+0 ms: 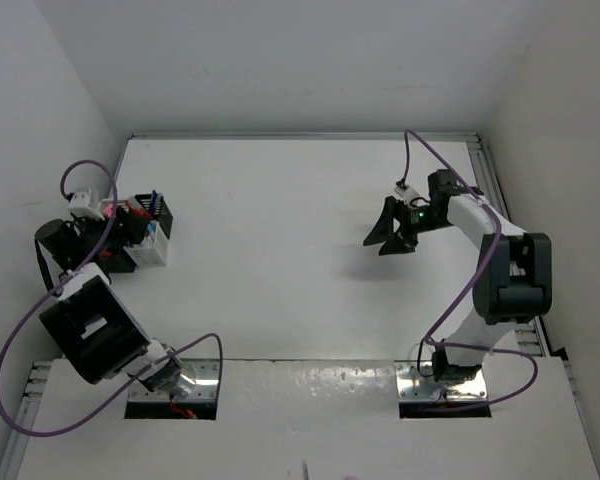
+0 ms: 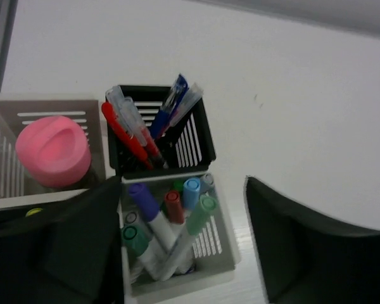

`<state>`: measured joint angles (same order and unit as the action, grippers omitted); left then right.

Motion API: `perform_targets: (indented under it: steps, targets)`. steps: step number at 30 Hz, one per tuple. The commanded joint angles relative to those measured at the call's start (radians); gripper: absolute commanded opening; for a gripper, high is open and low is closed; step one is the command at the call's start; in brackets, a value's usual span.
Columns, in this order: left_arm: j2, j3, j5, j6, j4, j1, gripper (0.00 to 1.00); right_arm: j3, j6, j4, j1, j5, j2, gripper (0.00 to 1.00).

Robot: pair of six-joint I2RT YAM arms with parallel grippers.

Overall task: Sort the stationery into containers
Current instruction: Place the pen in the storage box, then reset both arms

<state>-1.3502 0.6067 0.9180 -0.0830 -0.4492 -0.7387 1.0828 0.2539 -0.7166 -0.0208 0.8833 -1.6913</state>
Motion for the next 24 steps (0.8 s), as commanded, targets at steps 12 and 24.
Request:
perform_targets:
  steps: [12, 24]
  targets:
    - [0.017, 0.809, -0.249, 0.310, 0.981, 0.470, 1.00, 0.107, -0.225, -0.037, -0.154, -0.245, 0.239, 0.79]
    - [0.007, 0.723, -0.453, 0.278, 0.900, 0.817, 1.00, 0.086, -0.146, 0.020, -0.242, -0.250, 0.356, 0.86]
